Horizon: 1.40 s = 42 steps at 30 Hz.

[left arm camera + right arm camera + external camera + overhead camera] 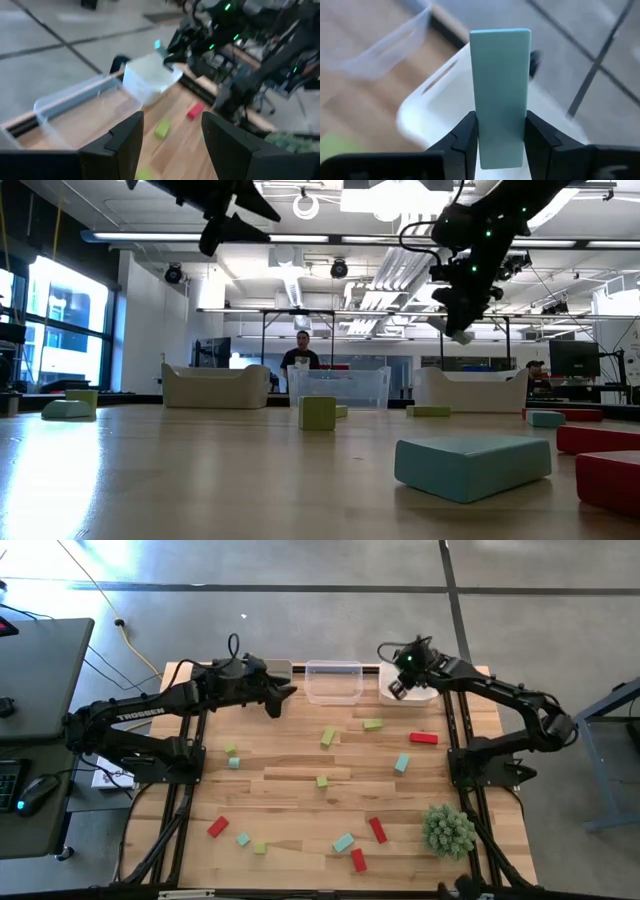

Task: Sort & place blocks by color
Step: Put the blue block into the white bin

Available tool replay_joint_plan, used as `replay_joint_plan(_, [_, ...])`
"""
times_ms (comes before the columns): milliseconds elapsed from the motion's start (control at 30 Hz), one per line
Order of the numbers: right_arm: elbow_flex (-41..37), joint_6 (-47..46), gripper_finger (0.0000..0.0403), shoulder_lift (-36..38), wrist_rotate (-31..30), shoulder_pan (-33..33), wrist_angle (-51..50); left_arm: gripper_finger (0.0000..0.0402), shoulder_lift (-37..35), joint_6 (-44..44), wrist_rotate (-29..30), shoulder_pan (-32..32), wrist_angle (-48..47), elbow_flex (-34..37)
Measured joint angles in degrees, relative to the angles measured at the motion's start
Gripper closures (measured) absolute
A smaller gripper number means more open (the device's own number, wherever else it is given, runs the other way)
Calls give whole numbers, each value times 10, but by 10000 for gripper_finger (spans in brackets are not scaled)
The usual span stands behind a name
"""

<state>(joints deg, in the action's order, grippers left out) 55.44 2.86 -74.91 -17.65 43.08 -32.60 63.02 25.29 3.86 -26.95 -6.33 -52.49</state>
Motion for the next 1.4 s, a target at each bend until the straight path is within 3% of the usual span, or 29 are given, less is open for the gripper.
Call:
replay_joint_plan(133, [0,19,306,-5,17,35,40,211,7,11,4,-9,16,0])
replay_joint_plan(367, [1,3,306,-58,72,66,13,211,45,22,6,-24,22,0])
replay_joint_plan(700, [0,1,306,-134,67,66,-44,211,150,22,-11,-28,42,0])
replay_joint_plan(1133, [0,-25,306,-167,54,80,-37,211,272,-33,-29,-28,50,-27])
replay_joint_plan(1400, [0,-29,239,-167,41,83,-44,211,328,-45,-62,-26,44,-60])
